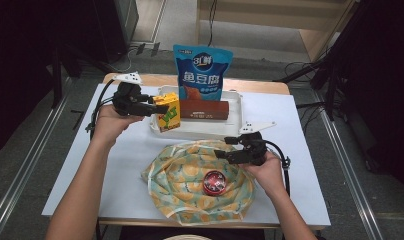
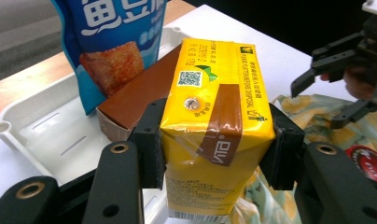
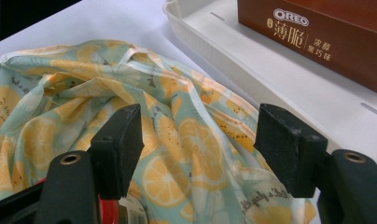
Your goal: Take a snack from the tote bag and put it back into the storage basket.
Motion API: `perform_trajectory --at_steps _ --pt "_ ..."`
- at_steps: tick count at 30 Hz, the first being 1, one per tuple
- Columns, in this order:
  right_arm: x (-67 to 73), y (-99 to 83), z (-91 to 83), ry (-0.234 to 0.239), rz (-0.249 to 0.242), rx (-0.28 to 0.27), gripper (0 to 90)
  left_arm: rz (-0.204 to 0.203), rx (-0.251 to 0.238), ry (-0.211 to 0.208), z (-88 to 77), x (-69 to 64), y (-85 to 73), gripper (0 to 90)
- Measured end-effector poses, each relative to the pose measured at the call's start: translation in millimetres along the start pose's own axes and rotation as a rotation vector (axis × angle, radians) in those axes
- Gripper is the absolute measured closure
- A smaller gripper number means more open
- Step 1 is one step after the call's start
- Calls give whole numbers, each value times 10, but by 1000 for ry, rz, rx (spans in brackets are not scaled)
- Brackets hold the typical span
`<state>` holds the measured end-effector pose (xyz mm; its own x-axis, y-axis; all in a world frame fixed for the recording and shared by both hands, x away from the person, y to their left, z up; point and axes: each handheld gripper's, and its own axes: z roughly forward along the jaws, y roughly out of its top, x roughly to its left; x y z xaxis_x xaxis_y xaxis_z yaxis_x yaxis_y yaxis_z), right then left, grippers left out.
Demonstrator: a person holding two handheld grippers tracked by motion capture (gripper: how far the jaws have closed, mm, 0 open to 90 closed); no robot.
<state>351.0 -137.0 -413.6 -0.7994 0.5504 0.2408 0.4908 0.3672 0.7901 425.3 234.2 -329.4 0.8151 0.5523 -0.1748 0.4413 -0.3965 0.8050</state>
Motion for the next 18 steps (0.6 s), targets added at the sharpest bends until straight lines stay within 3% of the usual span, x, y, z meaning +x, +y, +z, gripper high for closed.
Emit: perform_trajectory --at_steps 5,18 --pt "19 -3 -8 -2 -4 -3 333 0 10 27 74 64 -16 511" --pt "28 -22 -25 -6 -1 -5 333 -20 7 41 151 189 -58 511"
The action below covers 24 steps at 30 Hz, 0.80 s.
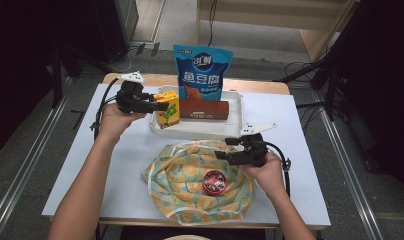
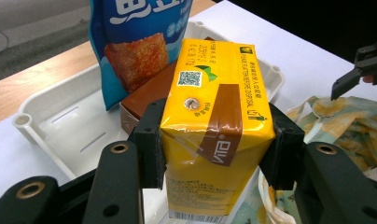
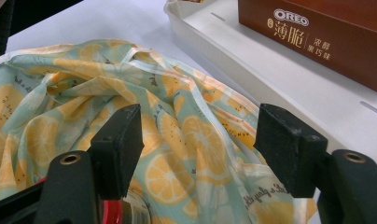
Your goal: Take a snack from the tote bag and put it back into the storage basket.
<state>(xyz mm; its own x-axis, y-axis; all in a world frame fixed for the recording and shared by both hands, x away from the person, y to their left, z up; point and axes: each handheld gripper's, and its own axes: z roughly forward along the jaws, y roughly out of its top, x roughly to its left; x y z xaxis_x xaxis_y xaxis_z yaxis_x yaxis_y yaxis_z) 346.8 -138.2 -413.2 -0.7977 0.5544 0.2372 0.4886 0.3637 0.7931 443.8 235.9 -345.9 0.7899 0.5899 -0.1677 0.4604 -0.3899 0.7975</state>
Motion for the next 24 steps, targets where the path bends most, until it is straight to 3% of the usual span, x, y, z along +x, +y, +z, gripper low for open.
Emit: perform_trajectory --at_steps 12,19,24 --pt "10 -24 -21 -8 4 1 333 -13 -5 27 90 109 -51 511" --pt "9 -37 -41 -14 7 -4 333 17 -3 33 178 137 -82 511" --pt "13 -48 -35 -11 4 5 332 0 1 35 229 171 -110 511"
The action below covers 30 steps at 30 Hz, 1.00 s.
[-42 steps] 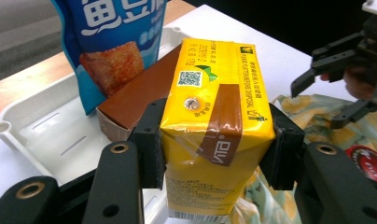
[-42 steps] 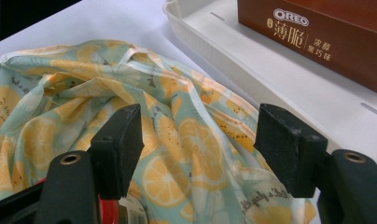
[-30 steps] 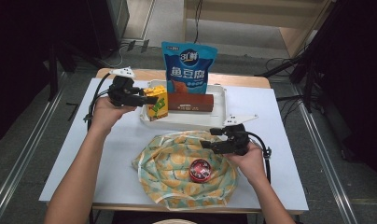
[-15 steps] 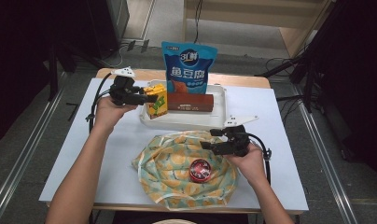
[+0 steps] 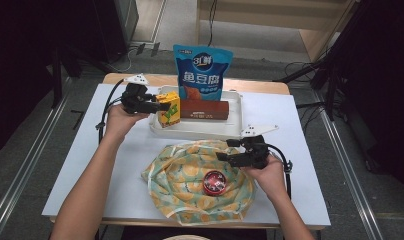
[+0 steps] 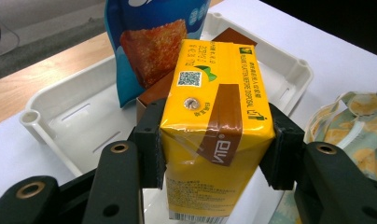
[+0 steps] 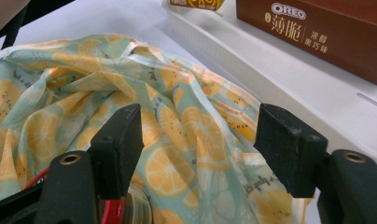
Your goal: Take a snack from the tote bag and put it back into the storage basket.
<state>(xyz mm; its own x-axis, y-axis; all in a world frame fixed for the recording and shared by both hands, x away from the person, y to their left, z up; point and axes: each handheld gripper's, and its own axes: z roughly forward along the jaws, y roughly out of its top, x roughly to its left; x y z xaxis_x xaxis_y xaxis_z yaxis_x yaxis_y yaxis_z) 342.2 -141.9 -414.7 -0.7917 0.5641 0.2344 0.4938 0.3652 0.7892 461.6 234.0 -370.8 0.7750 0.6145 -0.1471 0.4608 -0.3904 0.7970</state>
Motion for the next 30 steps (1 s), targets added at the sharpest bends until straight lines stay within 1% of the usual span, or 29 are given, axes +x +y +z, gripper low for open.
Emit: perform_trajectory --at_steps 2,5,9,13,16,18,24,25,27,29,30 --pt "5 -5 -5 -1 1 3 332 -2 3 13 10 15 -9 511" --pt "1 -10 -15 0 2 1 332 -9 7 20 33 39 -28 511" --pt "6 -11 -22 -3 0 -1 332 -20 9 20 86 58 -66 511" --pt "9 -13 -25 -4 0 -2 332 -18 16 22 123 72 -92 511" --pt "7 -16 -24 -2 2 -2 333 -25 10 15 130 94 -116 511" --pt "6 -17 -20 0 2 -3 332 -42 6 8 138 117 -135 511" --pt "6 -20 -13 1 4 -2 332 -41 29 12 191 134 -177 510" --pt "7 -20 -13 2 5 0 332 -39 30 9 195 138 -186 510" --pt "7 -21 -12 1 5 0 332 -44 26 -10 196 147 -200 510" --pt "4 -23 -9 2 0 2 332 -36 24 -13 197 143 -209 510" --pt "3 -25 -8 0 -3 4 332 -37 23 -13 198 141 -212 510"
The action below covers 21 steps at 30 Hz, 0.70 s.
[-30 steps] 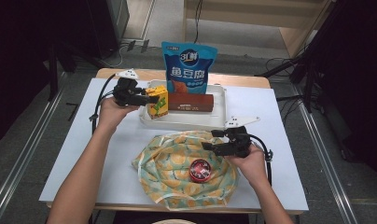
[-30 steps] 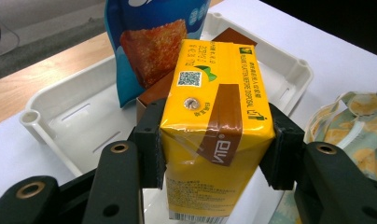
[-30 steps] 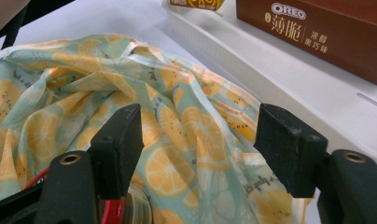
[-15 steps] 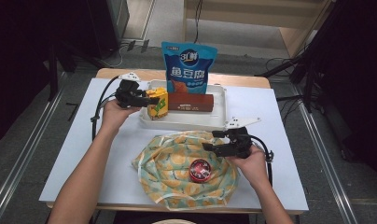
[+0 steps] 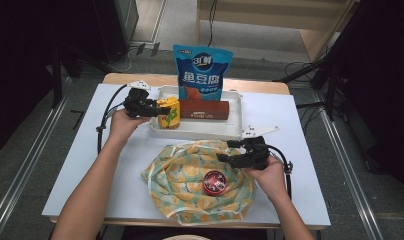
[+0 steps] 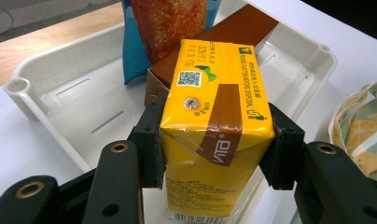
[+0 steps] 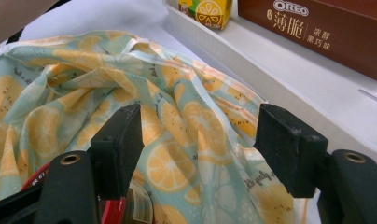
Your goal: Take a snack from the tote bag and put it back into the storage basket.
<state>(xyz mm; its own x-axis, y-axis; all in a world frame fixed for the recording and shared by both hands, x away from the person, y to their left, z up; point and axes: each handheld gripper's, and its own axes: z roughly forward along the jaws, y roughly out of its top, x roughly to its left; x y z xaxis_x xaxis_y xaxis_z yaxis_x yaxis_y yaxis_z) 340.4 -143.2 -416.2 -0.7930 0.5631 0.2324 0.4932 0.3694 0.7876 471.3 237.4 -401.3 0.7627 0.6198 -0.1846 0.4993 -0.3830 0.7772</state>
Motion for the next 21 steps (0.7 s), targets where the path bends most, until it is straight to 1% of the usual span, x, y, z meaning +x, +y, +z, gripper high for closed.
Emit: perform_trajectory --at_steps 4,6,9,13,16,20,21 --pt "3 -5 -2 -3 0 2 332 4 0 -12 1 5 -16 509" --pt "4 -6 -4 -3 4 1 333 3 9 -36 5 12 -31 507" --pt "0 -10 -3 -6 2 7 332 10 24 -54 3 12 -47 506" --pt "-5 -14 -11 -6 0 7 332 6 26 -53 7 7 -45 503" --pt "-8 -14 -18 -7 -3 3 332 -9 35 -83 12 12 -41 483" --pt "-4 -16 -16 -7 -2 7 332 17 67 -82 32 -33 -24 452" --pt "-2 -15 -15 -7 -3 8 332 25 66 -86 35 -46 -21 445"
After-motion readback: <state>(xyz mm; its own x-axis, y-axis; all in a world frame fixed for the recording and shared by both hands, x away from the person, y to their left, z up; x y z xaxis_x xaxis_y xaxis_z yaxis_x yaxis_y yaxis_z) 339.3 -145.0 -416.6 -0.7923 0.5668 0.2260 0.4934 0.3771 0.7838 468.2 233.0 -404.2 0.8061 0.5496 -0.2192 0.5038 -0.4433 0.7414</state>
